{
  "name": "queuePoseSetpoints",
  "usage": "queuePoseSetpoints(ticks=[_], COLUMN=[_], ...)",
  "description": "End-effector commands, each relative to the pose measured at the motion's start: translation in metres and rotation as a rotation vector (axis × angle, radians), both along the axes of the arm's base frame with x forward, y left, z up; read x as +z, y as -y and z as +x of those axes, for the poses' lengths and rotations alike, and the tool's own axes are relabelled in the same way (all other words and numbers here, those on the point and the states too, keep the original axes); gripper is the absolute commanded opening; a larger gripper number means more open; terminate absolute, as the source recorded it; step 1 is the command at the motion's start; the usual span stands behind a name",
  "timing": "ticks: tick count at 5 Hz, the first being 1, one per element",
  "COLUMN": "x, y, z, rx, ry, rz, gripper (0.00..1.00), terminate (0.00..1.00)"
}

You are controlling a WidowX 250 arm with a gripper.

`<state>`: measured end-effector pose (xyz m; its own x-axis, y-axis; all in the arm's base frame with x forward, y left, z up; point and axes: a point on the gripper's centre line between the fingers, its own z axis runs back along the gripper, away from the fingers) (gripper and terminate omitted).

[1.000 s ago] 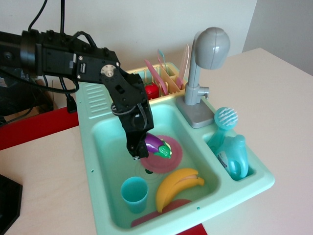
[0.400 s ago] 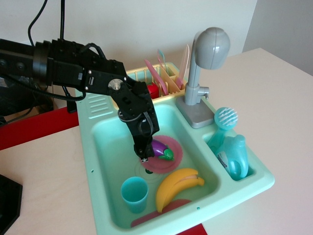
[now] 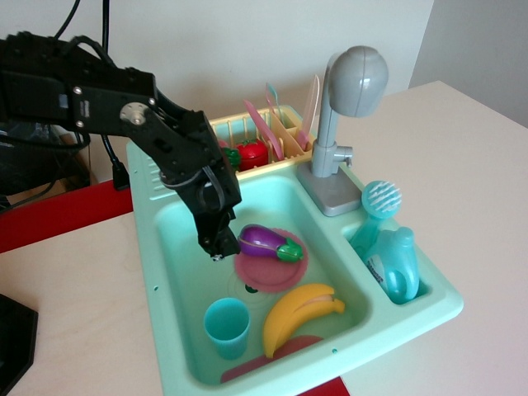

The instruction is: Put eggplant on plate

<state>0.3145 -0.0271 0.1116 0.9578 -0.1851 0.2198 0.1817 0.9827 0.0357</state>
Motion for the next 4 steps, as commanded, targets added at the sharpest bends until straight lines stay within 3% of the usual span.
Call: queuePoseSetpoints(ticks=[1, 3, 4], x=[0.045, 0.064, 0.061], y=[-0.017, -0.077, -0.103], z=[-0.023, -0.083, -0.097], rx=[0.038, 0.142, 0.178], ry=[0.064, -0.006, -0.013], rz=[0.013, 0.083, 0.126], gripper=[1.0, 1.0, 1.0], terminate=[0.0, 0.0, 1.0])
